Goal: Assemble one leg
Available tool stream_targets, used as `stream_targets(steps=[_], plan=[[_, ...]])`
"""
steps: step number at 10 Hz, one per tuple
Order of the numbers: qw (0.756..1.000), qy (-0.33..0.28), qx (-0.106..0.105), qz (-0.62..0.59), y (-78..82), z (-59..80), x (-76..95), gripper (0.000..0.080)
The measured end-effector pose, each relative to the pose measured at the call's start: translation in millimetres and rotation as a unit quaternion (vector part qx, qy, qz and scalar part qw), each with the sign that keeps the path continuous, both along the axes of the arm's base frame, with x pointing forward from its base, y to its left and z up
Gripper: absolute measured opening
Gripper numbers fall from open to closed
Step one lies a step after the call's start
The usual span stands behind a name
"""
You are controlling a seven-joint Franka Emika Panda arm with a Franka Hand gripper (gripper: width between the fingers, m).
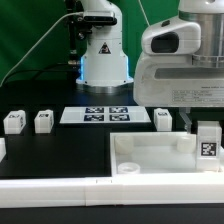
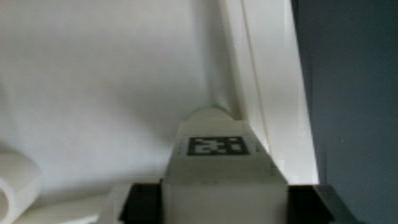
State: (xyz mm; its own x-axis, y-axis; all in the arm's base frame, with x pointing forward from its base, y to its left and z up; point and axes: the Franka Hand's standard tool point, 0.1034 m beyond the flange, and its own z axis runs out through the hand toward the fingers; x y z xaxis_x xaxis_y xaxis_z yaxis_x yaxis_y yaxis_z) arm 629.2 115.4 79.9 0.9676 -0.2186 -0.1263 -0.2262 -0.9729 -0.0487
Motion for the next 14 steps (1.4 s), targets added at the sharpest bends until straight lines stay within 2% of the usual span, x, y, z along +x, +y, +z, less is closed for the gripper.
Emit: stream_targets(steps=[3,7,10,14], plan=[[1.000,0.002,-0.002,-0.022,0.3,0.0,-0.1,0.0291],[0.984,0.014,-0.018,-0.178,3.3,-0.1,-0.7,0.0291],[0.944,0.026,-0.036,-0.328,8.7,0.0,-1.7,0.0292],[0.862,0.036,-0.052,-0.503,11.4,0.4,0.0,0.0293]])
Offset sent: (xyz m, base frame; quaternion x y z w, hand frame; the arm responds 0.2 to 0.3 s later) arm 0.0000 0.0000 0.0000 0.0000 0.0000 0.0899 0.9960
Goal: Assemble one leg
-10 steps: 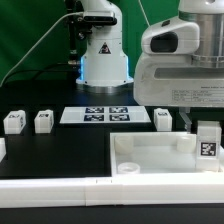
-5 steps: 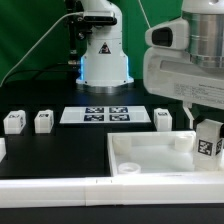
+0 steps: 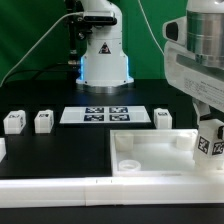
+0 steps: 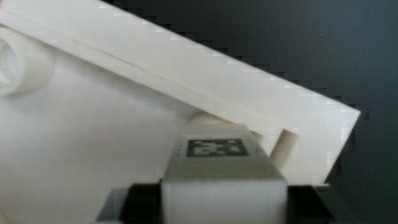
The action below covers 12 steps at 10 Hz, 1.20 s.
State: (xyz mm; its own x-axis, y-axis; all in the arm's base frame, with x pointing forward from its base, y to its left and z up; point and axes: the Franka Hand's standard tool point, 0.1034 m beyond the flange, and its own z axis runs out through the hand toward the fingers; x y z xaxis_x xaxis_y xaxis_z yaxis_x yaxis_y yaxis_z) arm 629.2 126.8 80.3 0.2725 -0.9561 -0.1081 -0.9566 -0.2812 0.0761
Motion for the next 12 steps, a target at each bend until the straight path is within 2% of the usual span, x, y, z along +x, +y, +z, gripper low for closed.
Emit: stream_targets(steps=[3,5,6,7,8,10,12], plan=[[0.990,0.008,-0.013,-0.142,0.0,0.1,1.4,0.0293],[0.991,0.008,-0.013,-0.136,0.2,-0.1,1.2,0.0293],[0.993,0.006,-0.010,-0.113,0.6,-0.1,1.1,0.0461],[0.994,0.006,-0.010,-0.107,1.0,-0.1,1.0,0.0461],[0.998,0.004,-0.006,-0.065,0.9,-0.4,0.5,0.0604],[0.996,0.007,0.009,0.084,-1.0,-2.5,-3.9,0.0635],[0.980,0.004,0.022,0.199,-3.4,-3.5,-6.2,0.0649]])
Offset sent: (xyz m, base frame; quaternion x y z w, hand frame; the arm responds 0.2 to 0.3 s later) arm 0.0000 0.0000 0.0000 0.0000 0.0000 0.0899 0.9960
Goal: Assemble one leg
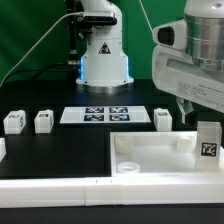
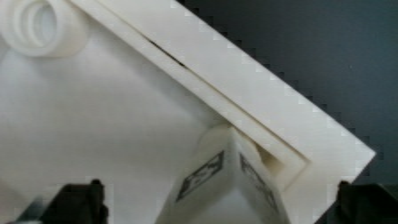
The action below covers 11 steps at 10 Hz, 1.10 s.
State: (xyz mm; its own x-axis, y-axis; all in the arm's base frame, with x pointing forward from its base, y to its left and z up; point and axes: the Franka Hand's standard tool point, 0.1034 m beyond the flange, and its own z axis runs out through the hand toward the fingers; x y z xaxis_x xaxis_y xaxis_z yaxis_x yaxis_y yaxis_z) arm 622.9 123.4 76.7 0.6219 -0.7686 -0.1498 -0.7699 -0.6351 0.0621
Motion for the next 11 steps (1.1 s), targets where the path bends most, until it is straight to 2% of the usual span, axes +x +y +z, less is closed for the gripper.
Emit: stream_targets(steps=[2,3,6,9,10,11], plan=[[0.991,-0.006,0.016,0.132,-0.9,0.0,-1.1,0.0649],[0.979,-0.011,0.023,0.201,-1.9,-0.1,-1.0,0.0649],[0.927,-0.023,0.043,0.372,-7.1,-0.2,0.1,0.0649],[0.921,-0.024,0.045,0.386,-7.1,-0.2,0.1,0.0649],[0.921,-0.024,0.045,0.386,-7.1,-0.2,0.1,0.0529],[0.921,-0.024,0.045,0.386,-7.1,-0.2,0.1,0.0529]])
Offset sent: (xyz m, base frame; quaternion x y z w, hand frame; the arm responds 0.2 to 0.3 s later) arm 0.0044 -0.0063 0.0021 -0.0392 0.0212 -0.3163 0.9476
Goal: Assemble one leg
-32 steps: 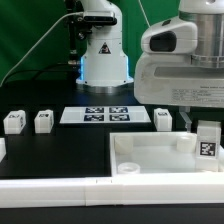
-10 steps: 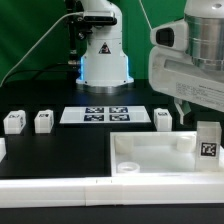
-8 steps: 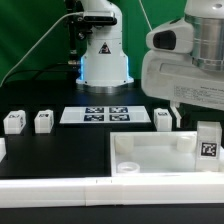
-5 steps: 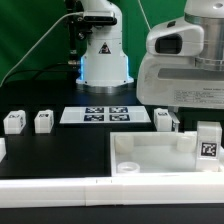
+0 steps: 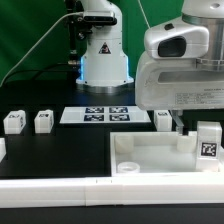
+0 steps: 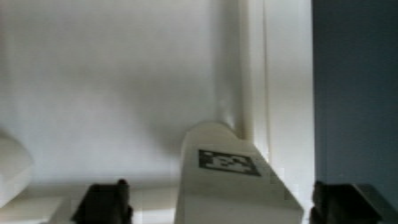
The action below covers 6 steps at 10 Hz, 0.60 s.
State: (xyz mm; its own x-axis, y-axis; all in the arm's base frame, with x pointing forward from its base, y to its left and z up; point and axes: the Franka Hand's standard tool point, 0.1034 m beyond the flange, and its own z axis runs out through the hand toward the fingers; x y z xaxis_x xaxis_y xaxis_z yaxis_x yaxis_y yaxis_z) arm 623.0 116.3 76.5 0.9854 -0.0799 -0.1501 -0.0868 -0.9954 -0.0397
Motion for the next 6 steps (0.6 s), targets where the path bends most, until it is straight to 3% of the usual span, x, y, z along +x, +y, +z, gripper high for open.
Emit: stream_targets(steps=[1,2,3,6], plan=[[1.000,0.000,0.000,0.000,0.0,0.0,0.0,0.0347],[1.000,0.000,0.000,0.000,0.0,0.0,0.0,0.0347],[1.000,0.000,0.000,0.000,0.0,0.0,0.0,0.0292],[1.000,0.001,-0.002,-0.016,0.1,0.0,0.0,0.0292]])
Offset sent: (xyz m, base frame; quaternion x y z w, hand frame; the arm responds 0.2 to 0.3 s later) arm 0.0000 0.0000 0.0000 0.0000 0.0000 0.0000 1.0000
